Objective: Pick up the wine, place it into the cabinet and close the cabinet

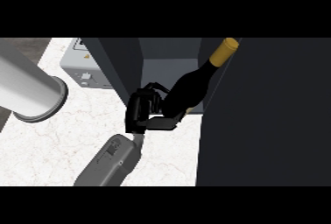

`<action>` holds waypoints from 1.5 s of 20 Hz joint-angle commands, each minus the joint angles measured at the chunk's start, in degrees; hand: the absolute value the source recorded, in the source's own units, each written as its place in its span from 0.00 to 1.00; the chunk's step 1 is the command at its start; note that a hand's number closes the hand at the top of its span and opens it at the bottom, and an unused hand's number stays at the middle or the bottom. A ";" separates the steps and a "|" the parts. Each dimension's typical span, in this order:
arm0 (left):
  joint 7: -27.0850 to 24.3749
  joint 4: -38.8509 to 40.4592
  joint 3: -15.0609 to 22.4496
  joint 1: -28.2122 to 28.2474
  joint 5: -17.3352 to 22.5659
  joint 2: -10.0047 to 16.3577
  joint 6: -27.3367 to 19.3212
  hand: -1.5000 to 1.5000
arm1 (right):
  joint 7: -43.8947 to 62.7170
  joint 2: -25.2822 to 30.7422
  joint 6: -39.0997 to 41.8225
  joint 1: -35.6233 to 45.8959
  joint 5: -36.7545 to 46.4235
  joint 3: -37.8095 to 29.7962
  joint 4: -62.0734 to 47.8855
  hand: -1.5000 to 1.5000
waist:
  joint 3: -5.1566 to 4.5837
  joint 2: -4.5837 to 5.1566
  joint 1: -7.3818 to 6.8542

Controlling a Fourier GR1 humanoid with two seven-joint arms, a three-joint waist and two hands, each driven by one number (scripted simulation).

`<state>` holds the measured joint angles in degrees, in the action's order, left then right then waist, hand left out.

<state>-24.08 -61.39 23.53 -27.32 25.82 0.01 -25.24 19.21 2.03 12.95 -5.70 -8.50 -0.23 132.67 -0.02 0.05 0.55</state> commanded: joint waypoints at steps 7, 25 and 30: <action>-10.05 17.77 2.14 -7.38 11.76 -0.01 1.20 1.00 | 1.21 0.56 -0.68 4.26 -0.51 -0.71 -1.62 0.00 | -0.02 0.21 0.57; -18.09 33.79 2.01 -14.31 24.76 -0.01 13.94 1.00 | -4.44 0.70 2.75 -0.35 -4.96 -4.29 -4.35 0.00 | -0.01 0.35 1.22; -16.16 36.17 1.22 -18.09 26.62 -0.01 14.53 1.00 | -2.17 -0.40 1.44 -1.75 -2.11 -1.04 -1.73 0.00 | -0.01 0.27 1.10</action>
<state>-39.68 -27.39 24.24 -44.07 50.15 0.00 -11.73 17.98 1.78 13.89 -6.22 -10.51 -1.16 131.15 -0.04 0.32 1.55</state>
